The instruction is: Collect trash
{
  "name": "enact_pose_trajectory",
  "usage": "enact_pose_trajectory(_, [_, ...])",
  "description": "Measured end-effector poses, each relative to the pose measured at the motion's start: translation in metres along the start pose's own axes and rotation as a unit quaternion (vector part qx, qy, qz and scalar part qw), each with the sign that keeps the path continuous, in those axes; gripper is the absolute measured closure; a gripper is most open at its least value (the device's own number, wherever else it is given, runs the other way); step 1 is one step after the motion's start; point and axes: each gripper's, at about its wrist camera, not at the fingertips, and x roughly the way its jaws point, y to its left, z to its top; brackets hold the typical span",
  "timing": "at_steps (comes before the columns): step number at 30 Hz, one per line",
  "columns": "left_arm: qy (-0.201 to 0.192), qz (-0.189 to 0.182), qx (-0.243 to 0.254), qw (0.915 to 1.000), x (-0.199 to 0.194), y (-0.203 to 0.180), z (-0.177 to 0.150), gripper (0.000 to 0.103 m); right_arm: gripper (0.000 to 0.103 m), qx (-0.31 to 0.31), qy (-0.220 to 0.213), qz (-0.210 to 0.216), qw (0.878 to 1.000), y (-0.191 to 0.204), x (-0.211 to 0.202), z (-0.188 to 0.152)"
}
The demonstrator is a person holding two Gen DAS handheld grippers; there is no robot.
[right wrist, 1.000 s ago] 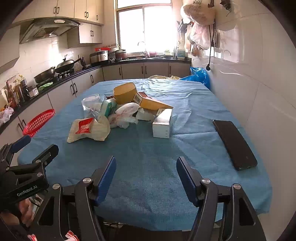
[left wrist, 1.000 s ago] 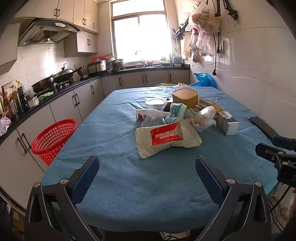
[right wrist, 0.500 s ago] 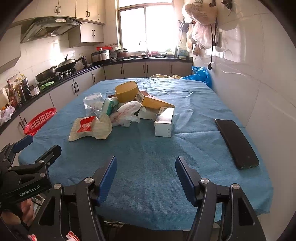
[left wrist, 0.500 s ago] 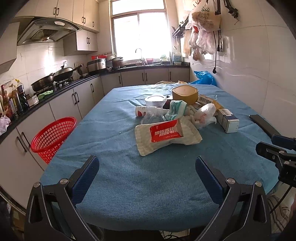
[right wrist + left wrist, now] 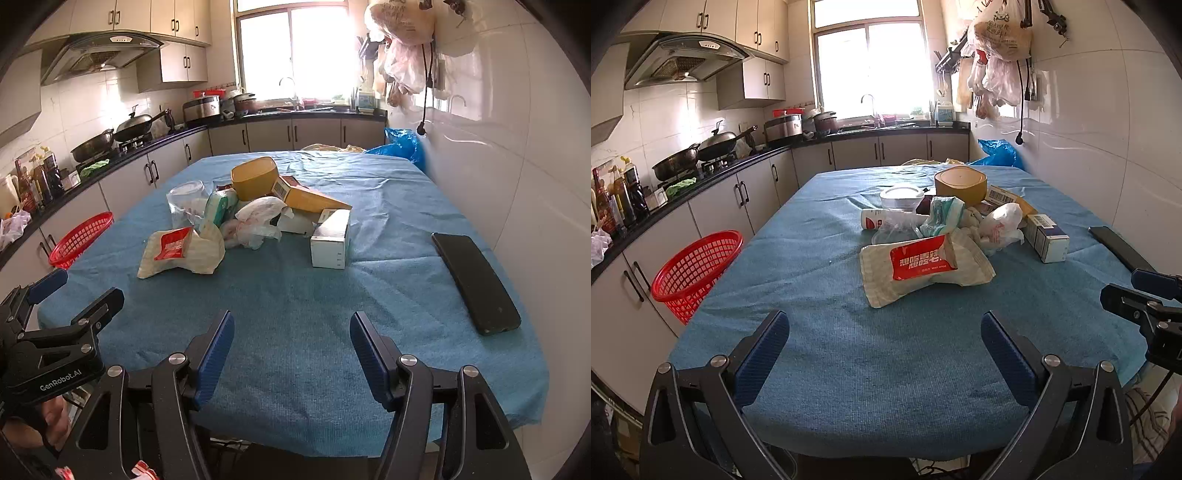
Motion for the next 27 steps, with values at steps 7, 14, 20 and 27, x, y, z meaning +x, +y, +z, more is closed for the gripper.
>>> enact_pose_trajectory(7, [0.003, -0.001, 0.0, 1.0, 0.001, 0.001, 0.0, 0.0, 0.034, 0.003, 0.007, 0.005, 1.0, 0.0, 0.003, -0.001])
enact_pose_trajectory(14, [0.011, -0.003, 0.0, 0.9999, 0.005, 0.001, -0.001, 0.0, 0.034, 0.006, 0.014, 0.009, 1.0, -0.002, 0.009, -0.001])
enact_pose_trajectory(20, [0.015, -0.004, 0.005, 0.9999, 0.01, 0.002, -0.001, 0.0, 0.034, 0.009, 0.021, 0.015, 1.0, -0.006, 0.016, 0.003])
enact_pose_trajectory(27, [0.016, -0.029, 0.033, 0.9989, 0.024, 0.021, 0.02, 0.0, 0.041, 0.023, 0.038, 0.032, 0.998, -0.021, 0.029, 0.02])
